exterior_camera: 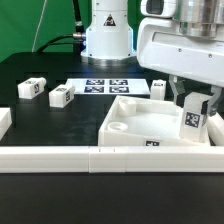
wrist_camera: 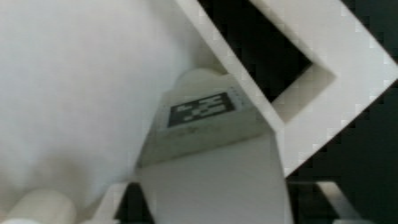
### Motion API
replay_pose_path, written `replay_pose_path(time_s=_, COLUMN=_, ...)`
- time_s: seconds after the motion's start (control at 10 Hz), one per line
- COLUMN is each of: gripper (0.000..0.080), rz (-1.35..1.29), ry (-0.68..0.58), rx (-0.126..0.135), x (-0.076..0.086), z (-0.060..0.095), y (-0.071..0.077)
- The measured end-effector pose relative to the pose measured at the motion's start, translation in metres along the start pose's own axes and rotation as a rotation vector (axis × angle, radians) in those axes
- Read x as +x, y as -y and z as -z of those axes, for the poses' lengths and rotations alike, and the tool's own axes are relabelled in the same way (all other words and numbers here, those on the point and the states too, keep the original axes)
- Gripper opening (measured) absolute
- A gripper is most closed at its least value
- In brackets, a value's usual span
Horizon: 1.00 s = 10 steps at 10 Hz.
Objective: Assemble one leg
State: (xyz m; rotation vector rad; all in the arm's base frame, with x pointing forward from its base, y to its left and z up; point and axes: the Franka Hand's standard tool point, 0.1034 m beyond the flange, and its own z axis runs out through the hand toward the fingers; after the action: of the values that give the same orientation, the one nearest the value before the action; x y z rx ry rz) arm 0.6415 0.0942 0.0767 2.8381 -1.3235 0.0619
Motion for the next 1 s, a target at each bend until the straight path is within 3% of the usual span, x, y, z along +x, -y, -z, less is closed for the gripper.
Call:
replay_pose_path(time_s=0.1, gripper=0.0321, rz=-0.045, ry=0.007, rx=0.003, x=-0.002, z=-0.0009, y=0.0009)
replay_pose_path(time_s=0.2, gripper=0.051, rz=-0.029, ry=0.007, rx=0.003, x=-0.0021, z=-0.0011, y=0.0009)
replay_pose_path(time_s=0.3, gripper=0.051, rz=-0.028, ry=0.007, rx=0.003, x=-0.0023, z=-0.0013, y=0.0009)
replay_pose_path(time_s=0.4, gripper=0.0624, rz=-0.028, ry=0.007, rx=0.003, x=-0.0024, z=-0.0016, y=0.0009)
replay_pose_path(time_s=1.0, gripper=0.0649, rz=-0.028, ry=0.007, rx=0.001, x=-0.0027, z=-0.0026, y=0.0005)
